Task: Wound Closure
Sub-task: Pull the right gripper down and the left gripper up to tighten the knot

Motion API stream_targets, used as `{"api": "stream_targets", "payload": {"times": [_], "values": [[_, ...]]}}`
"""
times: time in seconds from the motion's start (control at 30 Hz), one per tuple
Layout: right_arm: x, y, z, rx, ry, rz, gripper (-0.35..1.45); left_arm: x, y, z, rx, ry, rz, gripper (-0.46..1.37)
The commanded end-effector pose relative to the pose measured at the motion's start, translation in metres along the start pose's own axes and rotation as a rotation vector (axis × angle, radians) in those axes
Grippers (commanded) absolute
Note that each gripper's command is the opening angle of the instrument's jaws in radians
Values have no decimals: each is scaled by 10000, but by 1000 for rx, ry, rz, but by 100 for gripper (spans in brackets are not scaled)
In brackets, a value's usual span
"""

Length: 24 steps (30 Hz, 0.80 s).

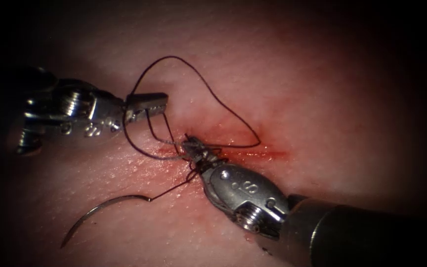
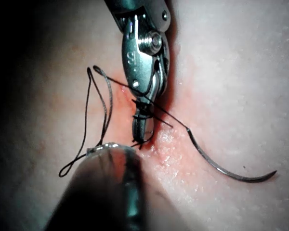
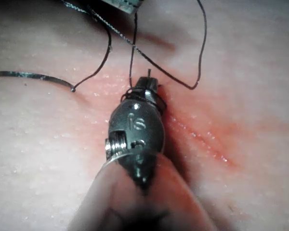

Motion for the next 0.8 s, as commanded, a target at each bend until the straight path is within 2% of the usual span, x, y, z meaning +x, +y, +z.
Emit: {"api": "stream_targets", "payload": {"times": [0.03, 0.2, 0.37, 0.53, 0.7, 0.8], "values": [[0, -1, -3, 0, 0, -2, -35, 0, -7, -3, 22, -21, 3, -35], [-2, -9, -13, 3, 4, -8, -35, 2, -28, -9, 77, -69, 36, -35], [-7, -18, -20, 11, 16, -16, -35, 14, -40, -1, 113, -92, 108, -35], [-6, -18, -21, 19, 34, -14, -35, 28, -42, 10, 127, -127, 167, -35], [-3, -15, -23, 25, 38, -11, -35, 28, -36, 13, 127, -126, 233, -35], [-4, -16, -27, 27, 38, -13, -35, 28, -37, 13, 131, -127, 241, -35]]}}
